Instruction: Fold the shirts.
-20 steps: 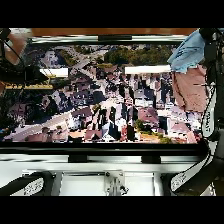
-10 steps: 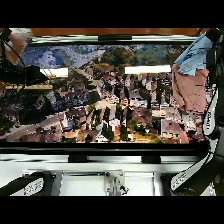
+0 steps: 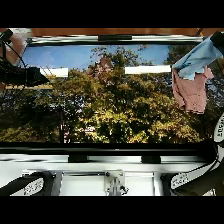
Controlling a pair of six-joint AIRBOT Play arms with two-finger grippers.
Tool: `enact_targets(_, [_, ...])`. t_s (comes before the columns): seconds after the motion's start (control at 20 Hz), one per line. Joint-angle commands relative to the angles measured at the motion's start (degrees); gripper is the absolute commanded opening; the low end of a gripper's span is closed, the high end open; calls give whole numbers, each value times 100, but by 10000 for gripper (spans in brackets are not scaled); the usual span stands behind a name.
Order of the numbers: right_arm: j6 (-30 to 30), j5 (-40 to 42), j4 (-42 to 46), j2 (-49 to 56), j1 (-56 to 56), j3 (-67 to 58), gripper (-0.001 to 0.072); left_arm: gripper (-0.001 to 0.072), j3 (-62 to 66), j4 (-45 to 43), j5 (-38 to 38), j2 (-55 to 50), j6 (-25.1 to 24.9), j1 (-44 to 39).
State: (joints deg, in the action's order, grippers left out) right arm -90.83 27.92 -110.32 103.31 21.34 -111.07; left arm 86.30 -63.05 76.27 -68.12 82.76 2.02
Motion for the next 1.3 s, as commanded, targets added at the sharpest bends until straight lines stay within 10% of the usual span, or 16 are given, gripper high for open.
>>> enact_targets(0.0, [1718, 2253, 1526, -313, 186, -4, 49, 30, 0, 0, 35, 0, -22, -2])
enact_targets(0.5, [3432, 5058, 2389, -424, 278, 2, 48, 31, 0, 2, 138, 0, -249, -2])
enact_targets(1.05, [3700, 4992, 1644, -424, 413, 1322, 49, 30, 0, 2, 133, -2, -258, -2])
enact_targets(1.1, [3777, 5047, 1788, -424, 413, 1412, 103, 30, 0, 2, 131, -2, -258, -2])
enact_targets(1.15, [3727, 5226, 2055, -426, 413, 1427, 430, 30, 0, 2, 120, -2, -256, -2])
enact_targets(1.2, [3539, 5357, 2269, -468, 413, 1427, 592, 31, 0, 2, 114, -2, -258, -2])
enact_targets(1.25, [3475, 5399, 2483, -553, 422, 1427, 592, 31, 0, 2, 111, -2, -258, -2])
